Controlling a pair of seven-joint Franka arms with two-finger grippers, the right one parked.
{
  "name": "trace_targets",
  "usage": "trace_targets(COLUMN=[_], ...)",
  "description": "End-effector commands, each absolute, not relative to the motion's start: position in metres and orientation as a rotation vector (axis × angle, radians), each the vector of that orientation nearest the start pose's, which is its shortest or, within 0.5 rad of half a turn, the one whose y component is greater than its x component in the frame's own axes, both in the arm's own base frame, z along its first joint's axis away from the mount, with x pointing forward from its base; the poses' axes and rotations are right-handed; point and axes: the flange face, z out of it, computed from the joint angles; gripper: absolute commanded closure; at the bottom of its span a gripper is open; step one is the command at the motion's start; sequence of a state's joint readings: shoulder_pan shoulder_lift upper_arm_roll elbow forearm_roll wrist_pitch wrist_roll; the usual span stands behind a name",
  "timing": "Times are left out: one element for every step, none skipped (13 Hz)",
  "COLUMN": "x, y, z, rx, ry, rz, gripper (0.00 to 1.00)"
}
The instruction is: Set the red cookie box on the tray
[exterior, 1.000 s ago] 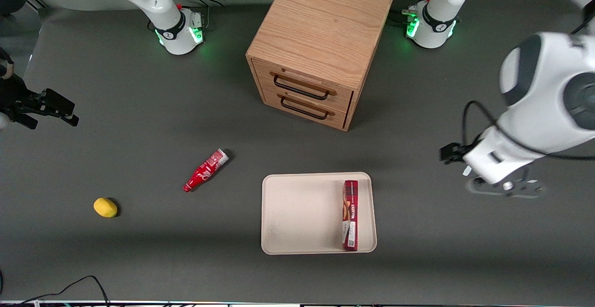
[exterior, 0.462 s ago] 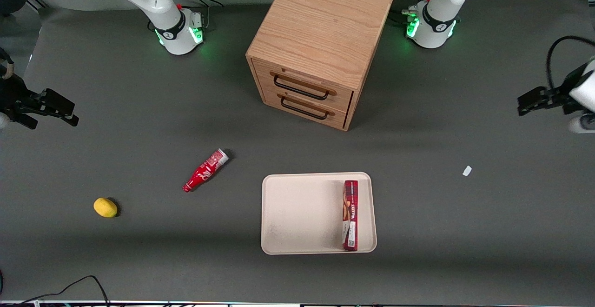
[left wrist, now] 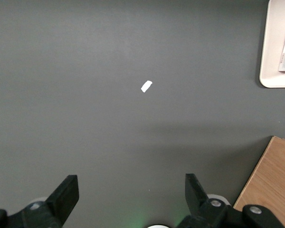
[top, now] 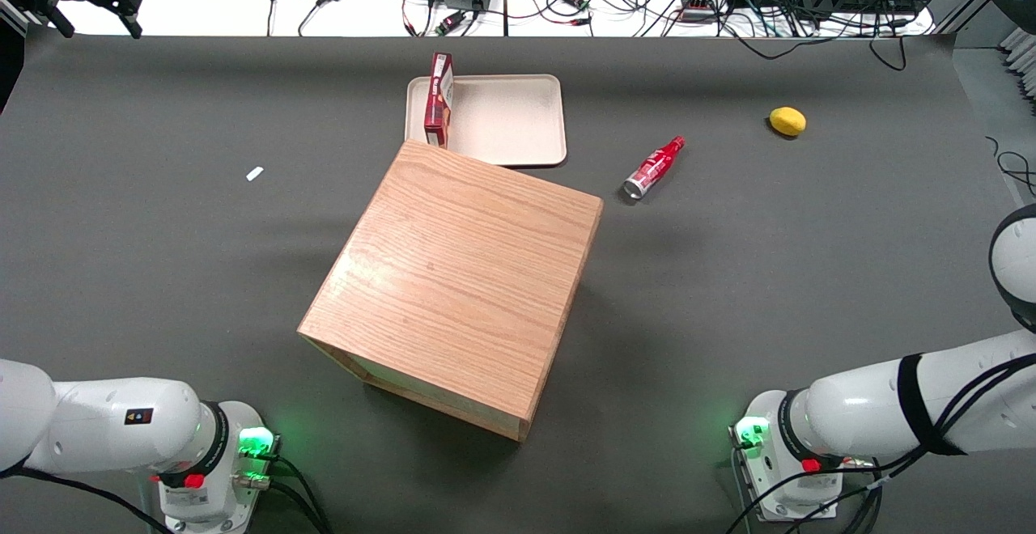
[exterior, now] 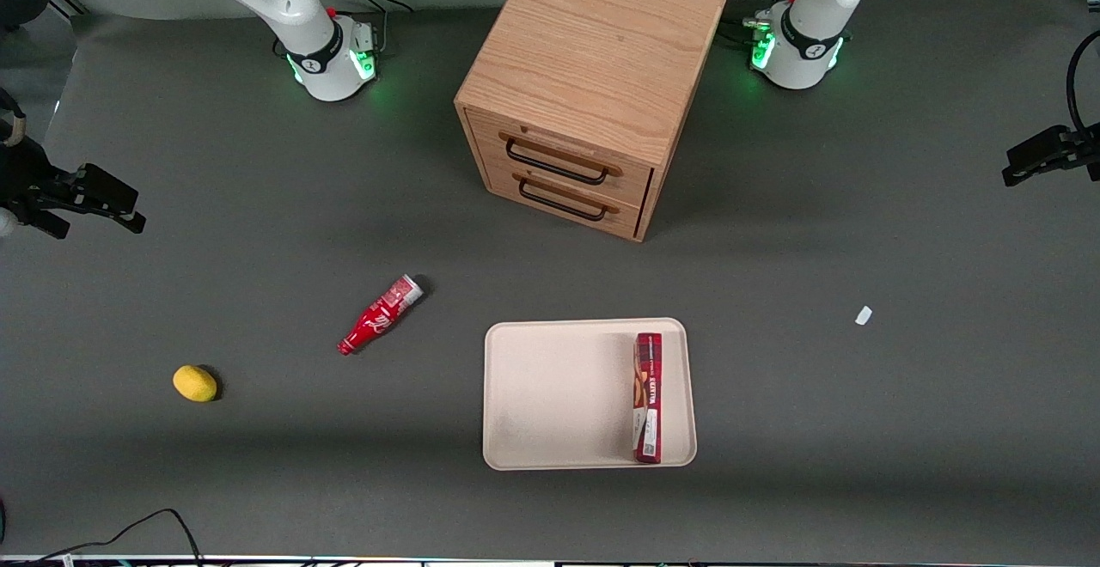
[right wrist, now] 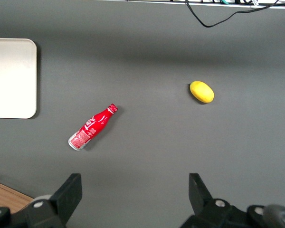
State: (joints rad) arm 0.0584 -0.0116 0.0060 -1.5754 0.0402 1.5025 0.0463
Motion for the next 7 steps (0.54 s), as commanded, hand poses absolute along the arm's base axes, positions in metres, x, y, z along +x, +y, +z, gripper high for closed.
trace_targets(x=[0.5368, 0.5372, 0.5373, 0.5381, 0.5385, 0.5385, 0.5385], y=[0.0153, 0.0121, 0.0092, 0.0157, 0.0182, 0.0182, 0.0190], z=[0.6308, 0.6313, 0.6312, 0.6296, 0.6287, 0.6294, 0.6308], rx=[-3.103, -3.103, -3.102, -3.105, -3.105, -3.105, -3.105], ry=[0.004, -0.004, 0.003, -0.013, -0.018, -0.018, -0.020], rz=[0.106, 0.106, 0.105, 0.111, 0.113, 0.111, 0.106], gripper=[0.00, 0.00, 0.00, 0.00, 0.00, 0.00, 0.00])
